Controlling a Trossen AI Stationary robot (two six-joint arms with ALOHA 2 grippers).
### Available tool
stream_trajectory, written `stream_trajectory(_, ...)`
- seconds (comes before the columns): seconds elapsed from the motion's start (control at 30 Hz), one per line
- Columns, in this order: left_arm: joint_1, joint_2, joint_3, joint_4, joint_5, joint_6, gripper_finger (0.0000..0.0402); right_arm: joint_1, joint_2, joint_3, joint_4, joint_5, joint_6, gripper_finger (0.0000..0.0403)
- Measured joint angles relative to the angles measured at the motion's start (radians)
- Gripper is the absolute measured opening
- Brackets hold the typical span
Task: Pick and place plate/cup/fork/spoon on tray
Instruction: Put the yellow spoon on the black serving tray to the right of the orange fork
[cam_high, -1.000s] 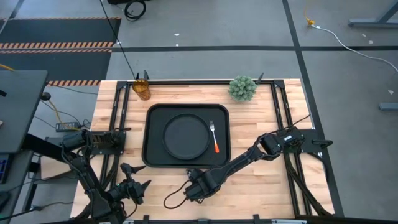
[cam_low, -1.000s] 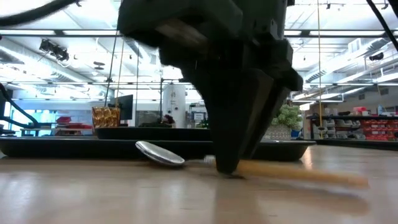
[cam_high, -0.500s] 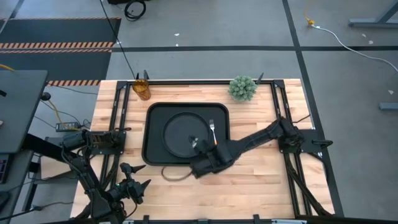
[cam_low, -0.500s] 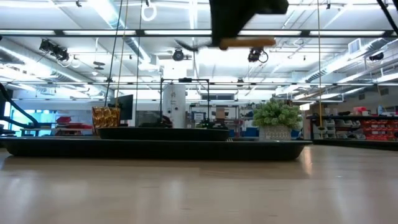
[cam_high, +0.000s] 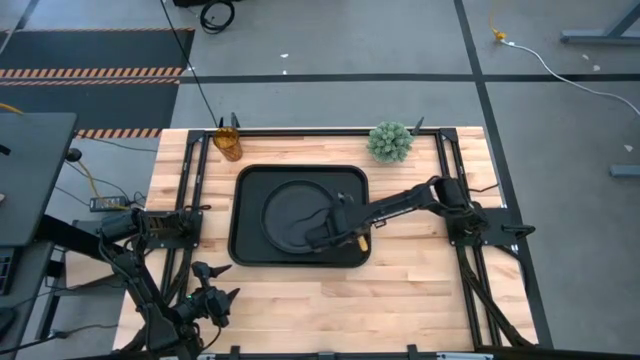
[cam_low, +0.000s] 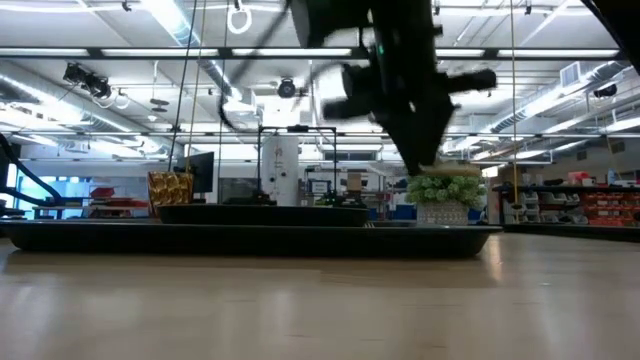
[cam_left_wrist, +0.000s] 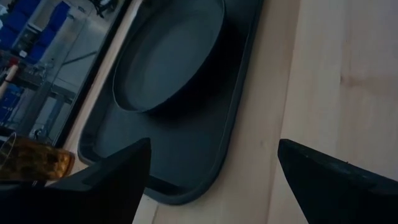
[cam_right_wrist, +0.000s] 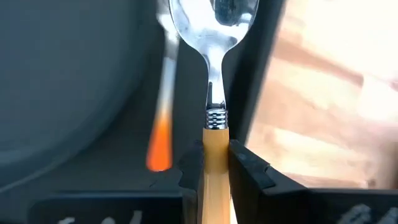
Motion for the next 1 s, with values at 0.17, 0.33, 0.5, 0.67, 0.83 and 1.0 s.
stream_trajectory(0.17, 0.0, 0.0, 0.0, 0.0, 0.017, 0.0, 0.0355, -0.039, 0.001, -0.152, 0.032, -0.039, 0.084, 0.0057)
stream_trajectory(0.33, 0.0, 0.0, 0.0, 0.0, 0.016, 0.0, 0.0355, -0.066, 0.0, -0.267, 0.162, -0.038, 0.105, 0.0057)
stream_trajectory(0.5, 0.0, 0.0, 0.0, 0.0, 0.016, 0.0, 0.0355, -0.092, -0.001, -0.32, 0.309, -0.02, 0.075, 0.0057)
stream_trajectory(0.67, 0.0, 0.0, 0.0, 0.0, 0.015, 0.0, 0.0355, -0.126, -0.001, -0.323, 0.321, 0.023, 0.051, 0.0057)
stream_trajectory(0.83, 0.0, 0.0, 0.0, -0.001, 0.015, 0.001, 0.0355, -0.159, -0.001, -0.323, 0.33, 0.022, 0.039, 0.0058)
stream_trajectory(1.0, 0.0, 0.0, 0.0, -0.005, 0.015, 0.001, 0.0355, -0.173, -0.001, -0.323, 0.35, 0.016, 0.051, 0.0074)
